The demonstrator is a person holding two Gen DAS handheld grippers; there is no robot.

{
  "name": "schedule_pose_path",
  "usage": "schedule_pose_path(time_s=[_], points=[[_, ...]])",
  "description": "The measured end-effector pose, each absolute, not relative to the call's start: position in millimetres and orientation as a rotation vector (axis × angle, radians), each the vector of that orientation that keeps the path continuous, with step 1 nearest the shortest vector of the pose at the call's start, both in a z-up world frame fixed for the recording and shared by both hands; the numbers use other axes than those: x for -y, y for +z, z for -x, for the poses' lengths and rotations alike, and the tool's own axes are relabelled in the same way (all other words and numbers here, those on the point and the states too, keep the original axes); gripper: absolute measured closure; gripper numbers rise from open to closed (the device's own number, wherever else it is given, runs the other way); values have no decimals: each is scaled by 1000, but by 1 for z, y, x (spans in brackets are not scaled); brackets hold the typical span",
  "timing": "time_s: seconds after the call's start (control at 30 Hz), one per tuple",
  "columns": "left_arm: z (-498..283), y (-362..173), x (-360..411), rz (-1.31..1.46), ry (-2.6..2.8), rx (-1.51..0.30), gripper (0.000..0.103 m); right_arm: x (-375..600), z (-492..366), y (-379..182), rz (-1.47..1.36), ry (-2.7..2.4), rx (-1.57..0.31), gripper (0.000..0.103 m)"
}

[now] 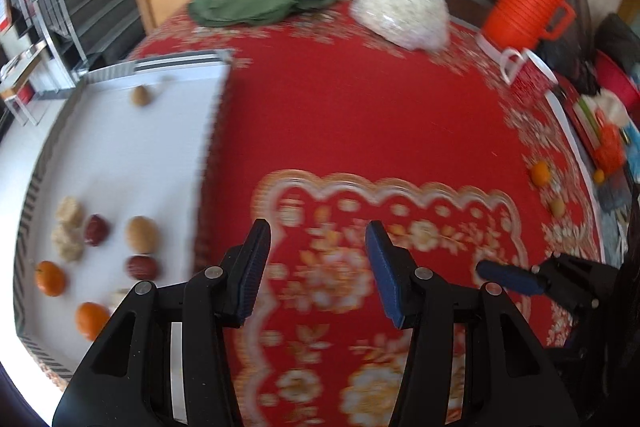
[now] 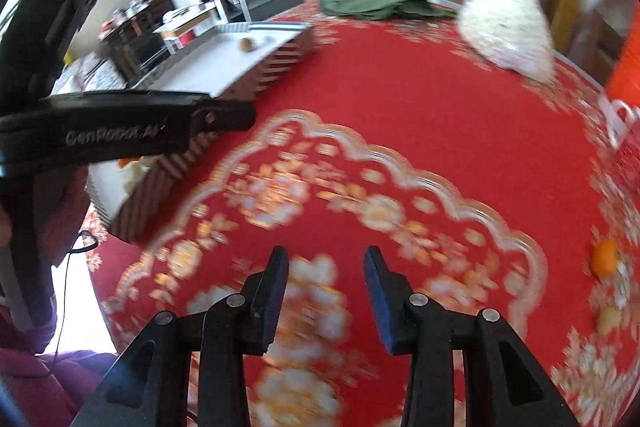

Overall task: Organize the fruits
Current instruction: 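Move both grippers back toward the last orange and brown fruit on the tablecloth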

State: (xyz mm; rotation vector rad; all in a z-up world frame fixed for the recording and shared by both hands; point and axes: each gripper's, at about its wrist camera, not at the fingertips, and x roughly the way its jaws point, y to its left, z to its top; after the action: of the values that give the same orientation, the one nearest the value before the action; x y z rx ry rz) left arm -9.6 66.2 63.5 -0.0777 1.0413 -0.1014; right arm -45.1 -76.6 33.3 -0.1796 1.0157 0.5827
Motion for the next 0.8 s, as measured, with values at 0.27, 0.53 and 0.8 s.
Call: schedule_pose_path(time_s=[0.27,0.53,0.8], points=[[-1,57,2,9,-197,-1063,54,173,43,34,91,401,-1008,65],[-21,45,63,-6,-297,-1105,54,256,39,29,30,220,-1023,63],[-43,46,110,-18,-370,-1113,54,284,10,21,8,166,-1014,63]])
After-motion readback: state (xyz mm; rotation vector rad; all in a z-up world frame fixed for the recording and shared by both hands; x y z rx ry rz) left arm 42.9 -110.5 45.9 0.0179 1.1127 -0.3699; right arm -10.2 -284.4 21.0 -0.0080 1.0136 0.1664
